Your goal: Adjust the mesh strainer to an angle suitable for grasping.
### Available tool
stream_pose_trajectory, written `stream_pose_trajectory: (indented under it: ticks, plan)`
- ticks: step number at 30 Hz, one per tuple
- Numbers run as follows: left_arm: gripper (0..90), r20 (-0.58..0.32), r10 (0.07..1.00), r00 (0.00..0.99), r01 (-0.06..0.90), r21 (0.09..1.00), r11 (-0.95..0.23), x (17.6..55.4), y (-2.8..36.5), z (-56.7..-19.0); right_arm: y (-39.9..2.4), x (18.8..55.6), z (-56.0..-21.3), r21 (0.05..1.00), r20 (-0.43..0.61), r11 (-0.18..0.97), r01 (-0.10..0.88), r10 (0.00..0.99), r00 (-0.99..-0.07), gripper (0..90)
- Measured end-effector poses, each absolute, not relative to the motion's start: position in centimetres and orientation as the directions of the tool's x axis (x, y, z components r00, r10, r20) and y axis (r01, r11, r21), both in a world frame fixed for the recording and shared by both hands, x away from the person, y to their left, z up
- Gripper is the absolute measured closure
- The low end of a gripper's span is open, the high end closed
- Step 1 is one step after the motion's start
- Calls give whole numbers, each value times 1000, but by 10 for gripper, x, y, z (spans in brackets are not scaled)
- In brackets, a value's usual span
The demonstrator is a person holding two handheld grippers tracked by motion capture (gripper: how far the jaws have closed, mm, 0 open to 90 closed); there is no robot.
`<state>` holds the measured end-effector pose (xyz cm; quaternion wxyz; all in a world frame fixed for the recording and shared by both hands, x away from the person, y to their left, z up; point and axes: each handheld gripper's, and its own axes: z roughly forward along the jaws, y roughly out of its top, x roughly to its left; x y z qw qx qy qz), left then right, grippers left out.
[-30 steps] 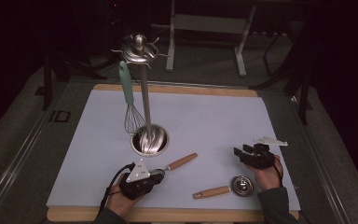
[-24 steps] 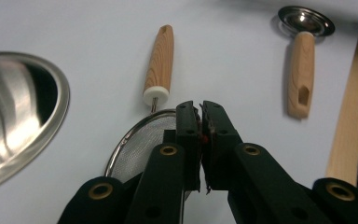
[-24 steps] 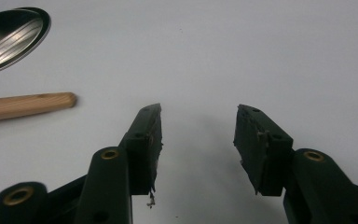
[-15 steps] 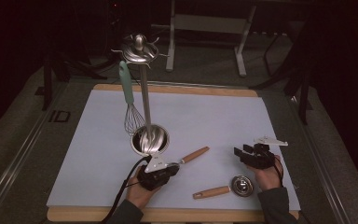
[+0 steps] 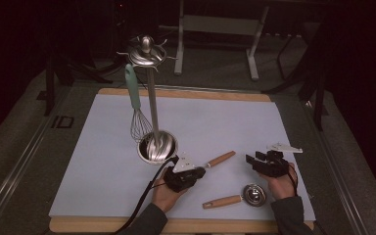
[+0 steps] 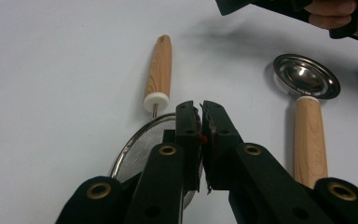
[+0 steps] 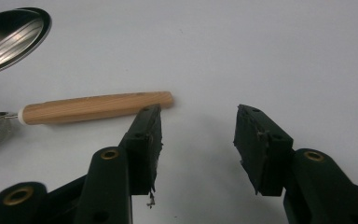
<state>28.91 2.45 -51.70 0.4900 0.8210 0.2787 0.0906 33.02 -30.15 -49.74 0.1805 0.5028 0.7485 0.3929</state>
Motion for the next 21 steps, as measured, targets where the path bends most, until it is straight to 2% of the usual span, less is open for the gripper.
stream_pose_trajectory:
  ticks: [3,9,20,21]
  plan:
    - [815,-141,535,833,371,860,-350,288,30,-516,-300,330,-497,768,122,191,611,893,-433,513]
    - [788,-139,551,823,360,878,-316,284,48,-508,-290,329,-498,759,105,230,609,880,-463,512]
    - [784,-127,649,750,359,902,-238,279,102,-494,-273,329,-504,725,43,331,604,854,-519,546]
    - [782,-122,680,723,356,909,-215,277,118,-492,-269,329,-505,713,32,356,604,844,-535,557]
